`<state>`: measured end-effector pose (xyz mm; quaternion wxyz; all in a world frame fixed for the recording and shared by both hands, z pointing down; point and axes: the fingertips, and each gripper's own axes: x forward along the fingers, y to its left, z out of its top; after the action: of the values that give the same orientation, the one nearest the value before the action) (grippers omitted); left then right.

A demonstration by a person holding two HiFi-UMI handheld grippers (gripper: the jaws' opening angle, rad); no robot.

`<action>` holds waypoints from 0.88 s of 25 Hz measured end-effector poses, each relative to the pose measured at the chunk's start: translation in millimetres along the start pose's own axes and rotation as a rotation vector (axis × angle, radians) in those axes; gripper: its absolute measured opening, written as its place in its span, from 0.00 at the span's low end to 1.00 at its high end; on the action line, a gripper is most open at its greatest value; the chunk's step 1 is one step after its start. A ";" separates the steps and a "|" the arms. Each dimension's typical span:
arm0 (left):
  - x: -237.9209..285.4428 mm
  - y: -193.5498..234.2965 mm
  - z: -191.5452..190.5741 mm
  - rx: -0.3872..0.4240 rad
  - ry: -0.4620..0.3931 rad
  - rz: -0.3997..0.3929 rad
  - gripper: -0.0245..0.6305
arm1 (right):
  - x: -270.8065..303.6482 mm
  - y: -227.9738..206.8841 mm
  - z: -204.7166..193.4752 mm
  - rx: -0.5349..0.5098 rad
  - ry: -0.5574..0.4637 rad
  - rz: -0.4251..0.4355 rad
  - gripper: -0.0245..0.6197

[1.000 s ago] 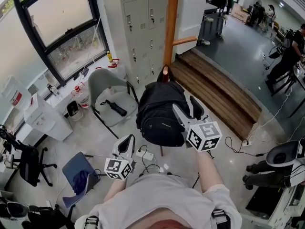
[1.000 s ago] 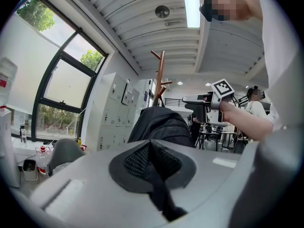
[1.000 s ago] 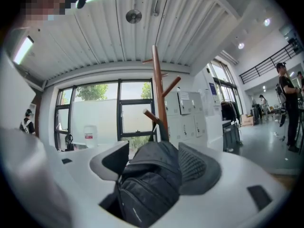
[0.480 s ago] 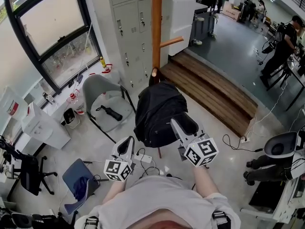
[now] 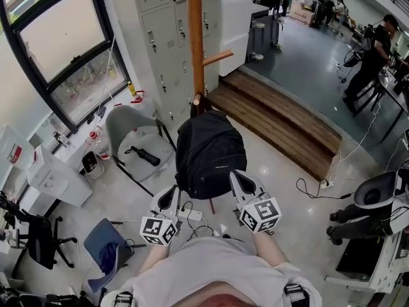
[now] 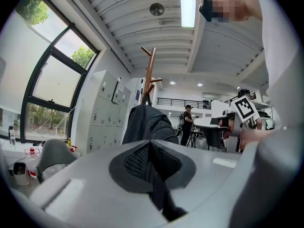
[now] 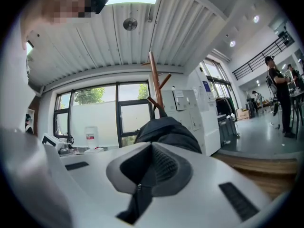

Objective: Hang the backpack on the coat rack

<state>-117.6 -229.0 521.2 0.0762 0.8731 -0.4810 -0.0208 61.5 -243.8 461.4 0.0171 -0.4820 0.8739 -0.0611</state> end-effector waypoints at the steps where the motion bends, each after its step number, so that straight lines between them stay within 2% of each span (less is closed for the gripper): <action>1: -0.1 -0.5 -0.6 -0.001 0.000 0.000 0.05 | 0.0 0.0 -3.3 0.001 0.010 -0.001 0.05; 9: -3.6 2.5 -0.8 -0.005 -0.005 0.017 0.05 | 4.7 7.3 -14.8 0.020 0.037 0.019 0.05; 15: -5.0 3.6 -2.2 -0.007 -0.005 0.027 0.05 | 5.3 5.3 -14.6 0.098 0.024 0.040 0.05; 22: -4.6 4.0 -2.0 -0.003 -0.004 0.023 0.05 | 6.1 3.4 -17.0 0.117 0.026 0.039 0.05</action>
<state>-123.1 -227.0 523.6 0.0768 0.8673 -0.4913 -0.0223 53.8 -245.6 477.9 0.0353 -0.4623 0.8781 -0.1179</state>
